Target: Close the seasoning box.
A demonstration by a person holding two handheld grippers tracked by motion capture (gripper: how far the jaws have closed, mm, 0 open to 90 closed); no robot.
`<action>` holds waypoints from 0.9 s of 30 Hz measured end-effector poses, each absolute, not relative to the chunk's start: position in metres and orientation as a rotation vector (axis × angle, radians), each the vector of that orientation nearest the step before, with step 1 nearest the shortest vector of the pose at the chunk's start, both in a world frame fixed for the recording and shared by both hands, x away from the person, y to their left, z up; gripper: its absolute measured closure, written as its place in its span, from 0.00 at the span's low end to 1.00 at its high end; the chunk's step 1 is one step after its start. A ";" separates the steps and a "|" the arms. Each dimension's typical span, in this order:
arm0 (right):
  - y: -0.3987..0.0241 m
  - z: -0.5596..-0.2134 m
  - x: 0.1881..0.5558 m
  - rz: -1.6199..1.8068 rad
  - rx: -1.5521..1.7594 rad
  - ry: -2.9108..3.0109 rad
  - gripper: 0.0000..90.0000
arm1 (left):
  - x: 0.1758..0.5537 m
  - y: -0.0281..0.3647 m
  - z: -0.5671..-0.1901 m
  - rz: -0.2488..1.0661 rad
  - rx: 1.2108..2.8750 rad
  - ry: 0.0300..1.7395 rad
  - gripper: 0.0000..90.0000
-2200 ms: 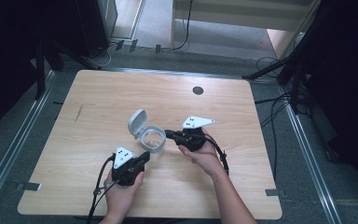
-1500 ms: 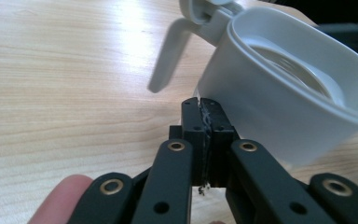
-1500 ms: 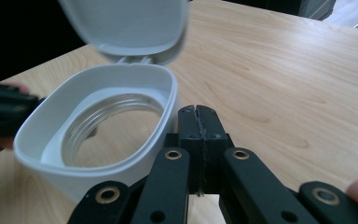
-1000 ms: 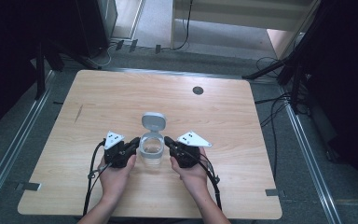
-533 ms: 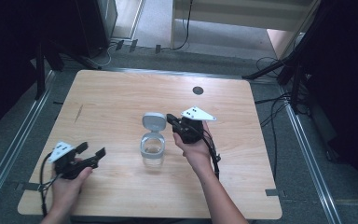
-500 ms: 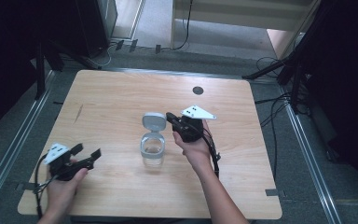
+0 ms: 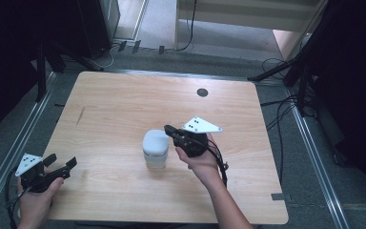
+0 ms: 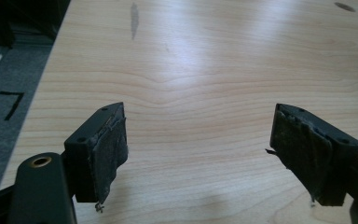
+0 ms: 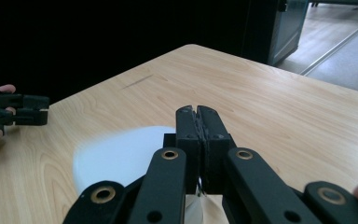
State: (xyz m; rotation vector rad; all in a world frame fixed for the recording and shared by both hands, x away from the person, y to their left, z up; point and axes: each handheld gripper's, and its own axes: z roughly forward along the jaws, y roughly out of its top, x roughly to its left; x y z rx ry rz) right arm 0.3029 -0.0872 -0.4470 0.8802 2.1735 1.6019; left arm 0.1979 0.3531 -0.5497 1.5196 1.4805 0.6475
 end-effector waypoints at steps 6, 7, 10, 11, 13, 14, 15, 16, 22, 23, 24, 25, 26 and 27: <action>-0.133 -0.467 0.291 1.543 1.015 2.065 0.66 | 0.195 0.358 -0.550 0.611 1.481 1.458 0.17; -0.145 -0.472 0.289 1.527 1.068 2.035 0.56 | 0.195 0.358 -0.550 0.610 1.476 1.456 0.17; -0.171 -0.485 0.283 1.442 1.108 2.000 0.40 | 0.196 0.358 -0.550 0.610 1.478 1.470 0.17; -0.179 -0.489 0.281 1.427 1.121 1.994 0.35 | 0.196 0.357 -0.550 0.616 1.485 1.476 0.17; -0.197 -0.498 0.276 1.396 1.171 1.979 0.19 | 0.197 0.356 -0.550 0.621 1.487 1.483 0.17; -0.206 -0.502 0.272 1.370 1.205 1.966 0.13 | 0.197 0.356 -0.550 0.624 1.490 1.483 0.17; -0.215 -0.506 0.269 1.348 1.225 1.948 0.10 | 0.197 0.356 -0.550 0.627 1.491 1.486 0.17; -0.225 -0.509 0.266 1.325 1.246 1.931 0.07 | 0.196 0.356 -0.550 0.626 1.489 1.485 0.17; -0.278 -0.523 0.249 1.246 1.343 1.888 0.03 | 0.197 0.356 -0.550 0.626 1.486 1.490 0.17; -0.285 -0.525 0.246 1.239 1.353 1.879 0.03 | 0.197 0.356 -0.550 0.627 1.485 1.490 0.17; -0.292 -0.527 0.243 1.228 1.360 1.877 0.03 | 0.197 0.356 -0.550 0.629 1.486 1.490 0.17; -0.299 -0.530 0.240 1.221 1.376 1.869 0.03 | 0.197 0.356 -0.550 0.631 1.488 1.490 0.17; -0.307 -0.532 0.237 1.216 1.398 1.857 0.03 | 0.197 0.356 -0.550 0.631 1.486 1.491 0.17; -0.311 -0.534 0.235 1.213 1.409 1.852 0.03 | 0.197 0.356 -0.550 0.633 1.484 1.492 0.17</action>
